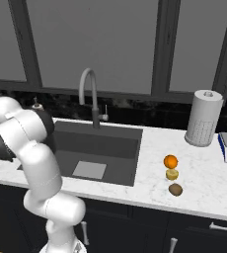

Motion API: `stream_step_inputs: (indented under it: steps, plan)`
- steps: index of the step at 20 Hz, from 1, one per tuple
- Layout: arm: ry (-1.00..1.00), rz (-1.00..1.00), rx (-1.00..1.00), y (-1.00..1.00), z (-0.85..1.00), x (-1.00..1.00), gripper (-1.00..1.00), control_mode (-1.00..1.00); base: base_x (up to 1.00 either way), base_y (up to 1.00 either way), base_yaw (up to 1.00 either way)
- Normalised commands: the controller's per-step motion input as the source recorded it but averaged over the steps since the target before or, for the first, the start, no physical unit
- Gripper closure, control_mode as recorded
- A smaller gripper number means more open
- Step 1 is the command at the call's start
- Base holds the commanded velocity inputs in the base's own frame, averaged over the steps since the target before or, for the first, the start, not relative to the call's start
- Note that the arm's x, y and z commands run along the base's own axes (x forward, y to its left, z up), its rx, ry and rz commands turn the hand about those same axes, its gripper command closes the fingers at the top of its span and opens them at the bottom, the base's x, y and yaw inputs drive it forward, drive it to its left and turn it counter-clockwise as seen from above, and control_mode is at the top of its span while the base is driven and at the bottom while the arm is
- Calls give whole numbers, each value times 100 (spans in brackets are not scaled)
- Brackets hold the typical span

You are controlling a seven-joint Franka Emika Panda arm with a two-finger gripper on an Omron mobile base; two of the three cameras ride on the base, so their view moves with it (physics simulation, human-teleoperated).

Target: Put the colander in the sink, put the kiwi, orange, kiwi in the colander, and turn on the sink faucet and pour water over the colander.

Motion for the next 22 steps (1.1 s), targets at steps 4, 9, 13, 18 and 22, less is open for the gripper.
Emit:
stream_step_inputs:
  steps: [4, 9, 13, 18, 22]
  plan:
    - [-2, 0, 0, 11, -24, 13, -100, -100, 0, 0, 0]
    - [-4, 0, 0, 9, -26, 3, -100, -100, 0, 0, 0]
    - [-7, 0, 0, 3, -20, 1, -100, -100, 0, 0, 0]
    - [-9, 0, 0, 1, -19, 2, -100, -100, 0, 0, 0]
    - [-5, 0, 0, 0, -32, -7, 100, -100, 0, 0, 0]
